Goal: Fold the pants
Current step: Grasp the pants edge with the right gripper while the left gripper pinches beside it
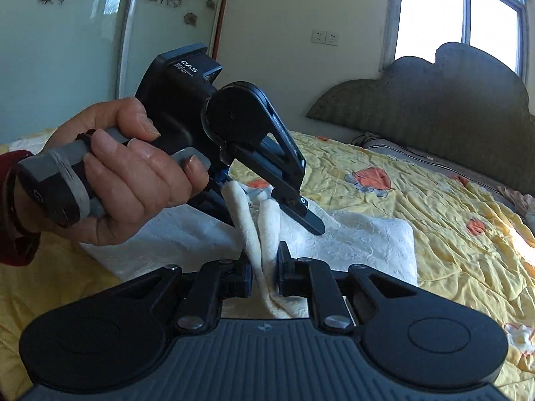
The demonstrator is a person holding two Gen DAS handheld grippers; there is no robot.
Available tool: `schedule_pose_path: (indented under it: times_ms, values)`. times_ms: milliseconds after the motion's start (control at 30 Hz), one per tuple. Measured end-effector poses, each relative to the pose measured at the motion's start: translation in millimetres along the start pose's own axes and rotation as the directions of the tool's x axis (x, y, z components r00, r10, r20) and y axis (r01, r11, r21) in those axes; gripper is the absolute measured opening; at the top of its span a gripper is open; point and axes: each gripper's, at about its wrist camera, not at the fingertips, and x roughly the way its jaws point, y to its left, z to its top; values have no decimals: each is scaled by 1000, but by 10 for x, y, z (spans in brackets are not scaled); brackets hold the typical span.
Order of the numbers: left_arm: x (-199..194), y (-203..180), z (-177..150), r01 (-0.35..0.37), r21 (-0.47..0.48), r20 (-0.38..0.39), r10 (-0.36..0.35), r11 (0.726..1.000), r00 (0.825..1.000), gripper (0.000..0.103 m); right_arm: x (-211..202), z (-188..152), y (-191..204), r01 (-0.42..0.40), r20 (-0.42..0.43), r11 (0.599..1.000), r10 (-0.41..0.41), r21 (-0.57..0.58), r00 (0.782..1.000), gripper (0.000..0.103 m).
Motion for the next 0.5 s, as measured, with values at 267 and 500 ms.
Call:
schedule_pose_path:
  times_ms: [267, 500]
  values:
    - [-858, 44, 42, -253, 184, 276, 196, 950, 941, 5, 323, 317, 590, -157, 33, 976, 164, -153, 986, 13]
    - [-968, 530, 92, -343, 100, 241, 312, 934, 919, 35, 691, 290, 967, -248, -103, 951, 232, -186, 967, 17]
